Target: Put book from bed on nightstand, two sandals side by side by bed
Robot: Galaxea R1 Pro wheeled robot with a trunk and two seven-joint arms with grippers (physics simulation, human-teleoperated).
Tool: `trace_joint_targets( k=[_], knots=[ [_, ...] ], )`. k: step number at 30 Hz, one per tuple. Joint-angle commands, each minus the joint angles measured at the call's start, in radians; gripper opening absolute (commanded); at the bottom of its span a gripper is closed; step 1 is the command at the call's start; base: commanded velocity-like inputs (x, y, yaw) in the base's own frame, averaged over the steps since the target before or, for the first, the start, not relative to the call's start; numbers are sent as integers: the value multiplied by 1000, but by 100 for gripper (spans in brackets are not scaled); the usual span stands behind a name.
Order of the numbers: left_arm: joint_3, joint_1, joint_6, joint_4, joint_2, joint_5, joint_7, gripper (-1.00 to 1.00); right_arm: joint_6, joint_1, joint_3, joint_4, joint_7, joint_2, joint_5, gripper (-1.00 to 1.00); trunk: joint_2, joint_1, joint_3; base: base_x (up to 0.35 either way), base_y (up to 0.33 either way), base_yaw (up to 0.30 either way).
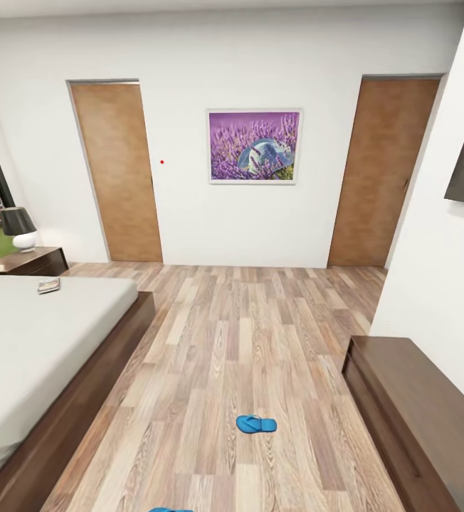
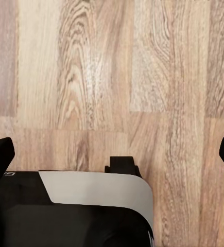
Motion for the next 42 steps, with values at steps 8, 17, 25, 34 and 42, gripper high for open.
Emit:
trace_joint_targets(
  k=[8,17,25,34,42],
  knots=[
    [-2,0,-2,0,0,10,0,100,-2,0,-1,0,-1,0,0,100,0,0,-1,92,0,0],
    [-2,0,-1,0,0,10,0,100,-2,0,-1,0,-1,0,0,100,0,0,-1,302,0,0],
    [-2,0,-2,0,0,10,0,100,-2,0,-1,0,-1,0,0,100,0,0,-1,215,0,0],
    [-2,0,-1,0,0,10,0,100,-2,0,-2,0,-1,-1,0,100,0,0,-1,134,0,0],
    [-2,0,-1,0,0,10,0,100,-2,0,-2,0,-1,0,0,100,0,0,-1,21,0,0]
  ],
)
